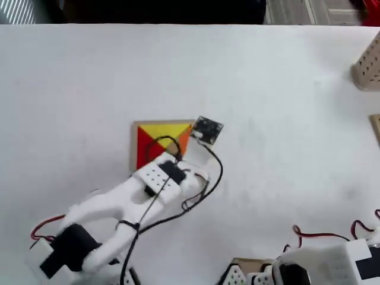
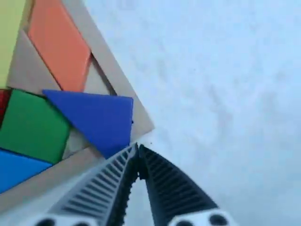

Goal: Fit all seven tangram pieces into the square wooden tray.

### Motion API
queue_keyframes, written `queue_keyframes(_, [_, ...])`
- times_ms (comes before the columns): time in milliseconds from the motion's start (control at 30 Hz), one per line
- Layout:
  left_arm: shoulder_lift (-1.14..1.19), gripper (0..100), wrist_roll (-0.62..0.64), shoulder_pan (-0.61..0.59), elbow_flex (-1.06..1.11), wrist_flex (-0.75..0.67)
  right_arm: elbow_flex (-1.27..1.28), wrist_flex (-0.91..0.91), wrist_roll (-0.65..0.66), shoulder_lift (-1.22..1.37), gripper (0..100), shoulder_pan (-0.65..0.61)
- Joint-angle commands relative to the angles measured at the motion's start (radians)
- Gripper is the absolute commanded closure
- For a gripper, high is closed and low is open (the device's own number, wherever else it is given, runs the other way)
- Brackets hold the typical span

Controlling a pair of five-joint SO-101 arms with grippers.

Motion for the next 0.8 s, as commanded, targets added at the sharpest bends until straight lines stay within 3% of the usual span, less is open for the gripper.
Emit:
queue_keyframes(0, [-0.01, 98, -0.011, 0.008, 0.035, -0.009, -0.008, -0.015, 0.009, -0.008, 93.6, -0.01])
queue_keyframes(500, [-0.013, 98, -0.075, -0.186, 0.064, -0.009, -0.011, -0.015, 0.009, -0.008, 93.6, -0.004])
queue_keyframes(767, [-0.085, 98, -0.077, -0.191, 0.038, 0.086, -0.011, -0.015, 0.009, -0.008, 93.6, -0.01])
